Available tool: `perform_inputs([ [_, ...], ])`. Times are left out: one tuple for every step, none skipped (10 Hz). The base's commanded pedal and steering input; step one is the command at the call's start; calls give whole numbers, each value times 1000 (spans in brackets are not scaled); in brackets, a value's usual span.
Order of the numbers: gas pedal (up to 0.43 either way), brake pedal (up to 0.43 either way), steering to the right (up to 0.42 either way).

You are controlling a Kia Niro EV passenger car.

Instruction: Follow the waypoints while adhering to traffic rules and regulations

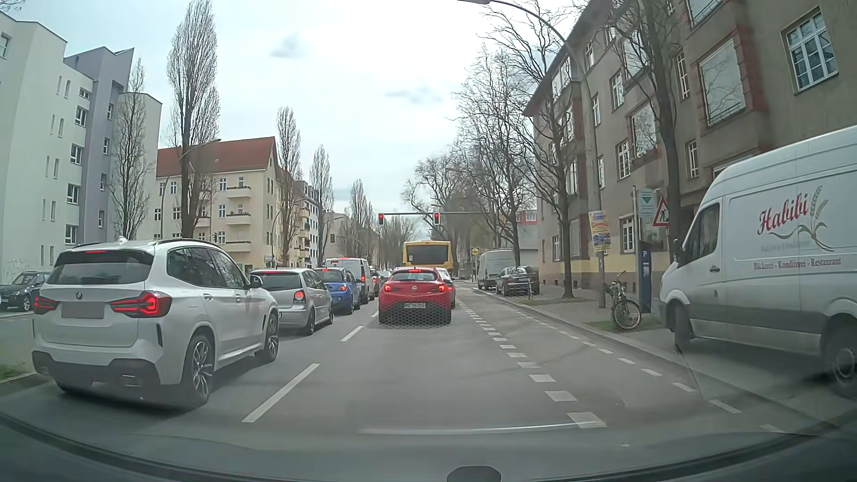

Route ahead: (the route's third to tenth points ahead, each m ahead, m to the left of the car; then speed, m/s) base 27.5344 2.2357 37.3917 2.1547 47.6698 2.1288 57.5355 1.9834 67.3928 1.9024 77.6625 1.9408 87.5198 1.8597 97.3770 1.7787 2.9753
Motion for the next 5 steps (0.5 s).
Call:
perform_inputs([
  [0,0,5],
  [0,0,4],
  [0,0,3],
  [0,0,2],
  [0,0,2],
])
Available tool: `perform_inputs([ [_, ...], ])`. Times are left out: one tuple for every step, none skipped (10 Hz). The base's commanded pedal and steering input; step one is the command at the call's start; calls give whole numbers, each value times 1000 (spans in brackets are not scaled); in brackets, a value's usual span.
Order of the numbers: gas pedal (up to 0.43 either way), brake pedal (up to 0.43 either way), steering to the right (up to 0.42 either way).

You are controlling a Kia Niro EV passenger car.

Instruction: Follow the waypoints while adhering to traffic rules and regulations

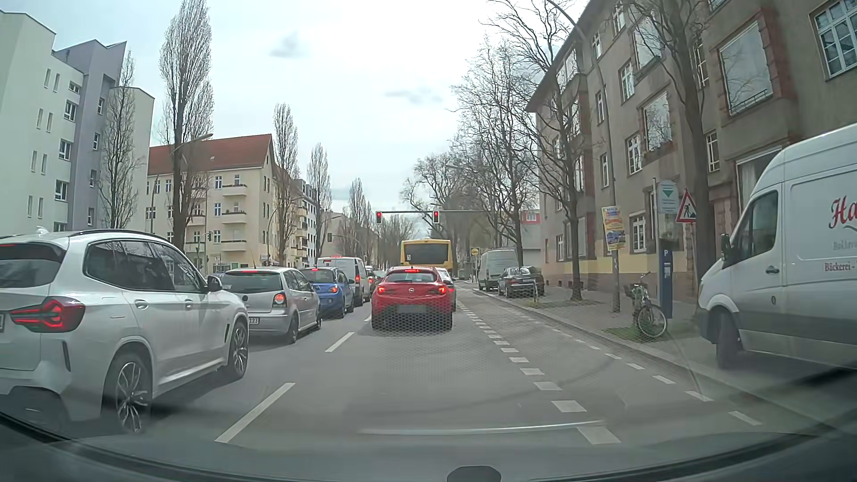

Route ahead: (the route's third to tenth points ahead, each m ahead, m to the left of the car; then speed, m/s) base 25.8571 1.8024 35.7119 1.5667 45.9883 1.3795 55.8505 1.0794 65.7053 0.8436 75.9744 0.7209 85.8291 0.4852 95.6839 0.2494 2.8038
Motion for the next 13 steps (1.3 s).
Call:
perform_inputs([
  [0,0,1],
  [0,0,1],
  [0,0,1],
  [0,0,1],
  [0,0,1],
  [0,0,0],
  [0,0,-5],
  [0,0,-11],
  [0,0,-14],
  [0,0,-13],
  [0,0,-14],
  [0,18,-17],
  [0,67,-18],
])
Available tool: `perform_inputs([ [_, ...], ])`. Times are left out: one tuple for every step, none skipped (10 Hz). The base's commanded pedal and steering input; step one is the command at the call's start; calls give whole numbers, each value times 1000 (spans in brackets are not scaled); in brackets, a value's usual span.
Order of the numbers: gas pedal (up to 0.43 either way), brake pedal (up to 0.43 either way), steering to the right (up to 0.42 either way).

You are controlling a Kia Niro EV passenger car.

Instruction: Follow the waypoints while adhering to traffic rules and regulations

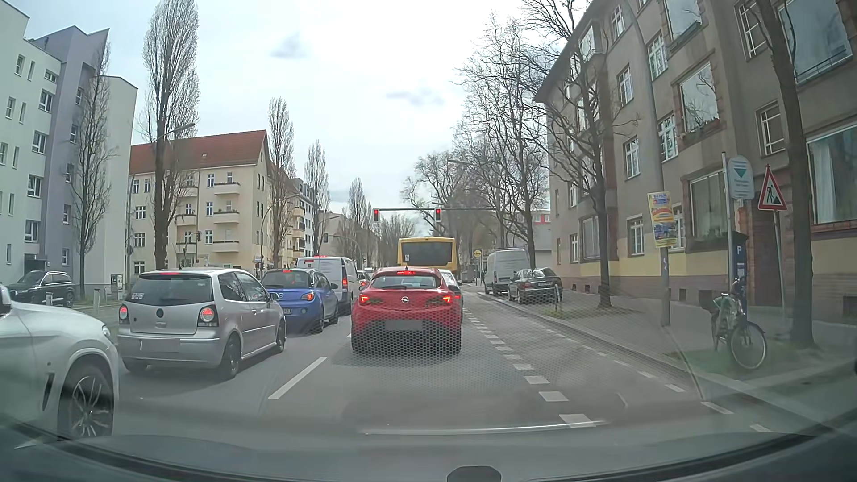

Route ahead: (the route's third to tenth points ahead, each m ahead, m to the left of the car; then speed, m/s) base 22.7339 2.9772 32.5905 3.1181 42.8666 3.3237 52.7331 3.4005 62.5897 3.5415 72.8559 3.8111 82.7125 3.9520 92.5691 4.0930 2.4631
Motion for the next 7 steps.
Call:
perform_inputs([
  [0,110,-19],
  [0,122,-21],
  [0,128,-21],
  [0,140,-21],
  [0,159,-21],
  [0,177,-17],
  [0,183,-12],
])
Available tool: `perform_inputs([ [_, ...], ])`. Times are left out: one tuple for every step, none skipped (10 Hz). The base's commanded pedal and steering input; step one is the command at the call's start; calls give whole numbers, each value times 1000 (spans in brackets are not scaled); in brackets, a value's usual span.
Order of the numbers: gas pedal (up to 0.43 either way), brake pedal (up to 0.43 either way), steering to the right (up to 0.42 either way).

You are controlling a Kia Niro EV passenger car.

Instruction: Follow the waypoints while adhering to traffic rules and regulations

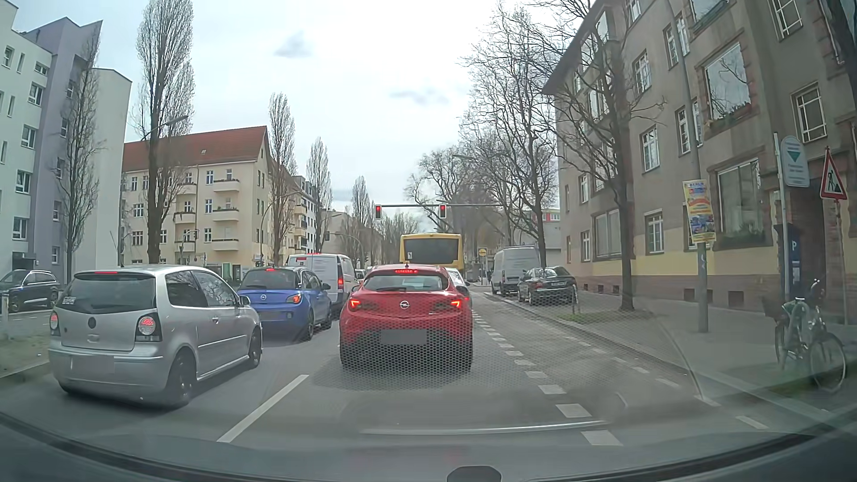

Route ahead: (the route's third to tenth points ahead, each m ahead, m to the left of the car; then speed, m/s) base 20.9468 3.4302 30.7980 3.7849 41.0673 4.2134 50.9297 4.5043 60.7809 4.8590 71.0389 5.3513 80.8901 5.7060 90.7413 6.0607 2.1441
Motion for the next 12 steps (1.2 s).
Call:
perform_inputs([
  [0,195,-10],
  [0,195,-10],
  [0,183,-10],
  [0,171,-10],
  [0,171,-10],
  [0,171,-10],
  [0,183,-10],
  [0,195,-10],
  [0,207,-10],
  [0,213,-10],
  [0,213,-10],
  [0,220,-10],
])
